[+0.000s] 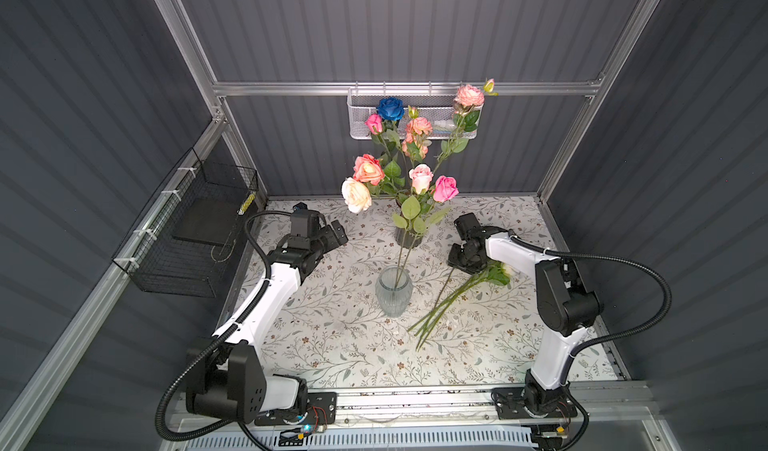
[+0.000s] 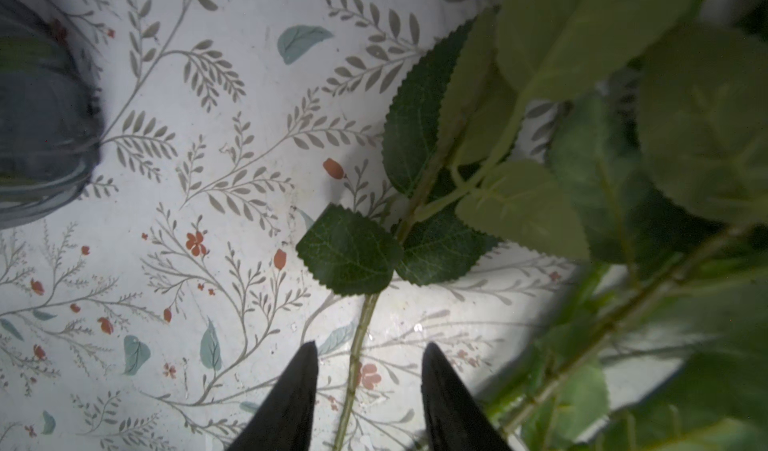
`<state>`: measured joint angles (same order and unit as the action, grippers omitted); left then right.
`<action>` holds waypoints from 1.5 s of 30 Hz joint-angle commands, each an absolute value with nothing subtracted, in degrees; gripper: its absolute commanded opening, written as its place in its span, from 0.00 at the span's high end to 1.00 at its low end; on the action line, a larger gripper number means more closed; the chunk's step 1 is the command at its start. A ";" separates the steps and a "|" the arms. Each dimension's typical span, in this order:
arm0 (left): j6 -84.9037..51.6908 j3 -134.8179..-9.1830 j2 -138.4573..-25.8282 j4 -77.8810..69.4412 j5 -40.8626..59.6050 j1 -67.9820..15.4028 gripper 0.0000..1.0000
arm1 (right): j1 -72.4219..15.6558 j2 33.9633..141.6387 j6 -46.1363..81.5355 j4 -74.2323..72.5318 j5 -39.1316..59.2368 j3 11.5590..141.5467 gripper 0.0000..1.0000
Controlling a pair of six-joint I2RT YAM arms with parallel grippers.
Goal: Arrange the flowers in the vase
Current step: 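Close the right gripper on another rose stem in the bunch, then lift the grasped rose upward with the right gripper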
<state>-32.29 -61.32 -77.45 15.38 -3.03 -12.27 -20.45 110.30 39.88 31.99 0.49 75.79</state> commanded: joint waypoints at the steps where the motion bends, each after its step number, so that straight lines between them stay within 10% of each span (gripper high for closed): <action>1: -34.02 -60.91 -76.81 13.80 0.13 -12.06 0.01 | -20.79 113.09 40.94 35.45 -0.95 77.65 0.62; 16: -33.97 -60.67 -76.95 13.45 0.80 -12.04 0.01 | -20.62 111.28 42.24 28.09 1.28 75.21 0.96; 45: -38.62 -55.99 -75.19 9.39 11.65 -12.04 0.02 | -33.02 57.41 32.36 17.58 -17.69 71.42 1.00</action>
<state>-36.56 -57.87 -77.25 9.19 7.92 -12.27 -29.89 57.60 37.50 19.44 -12.43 68.64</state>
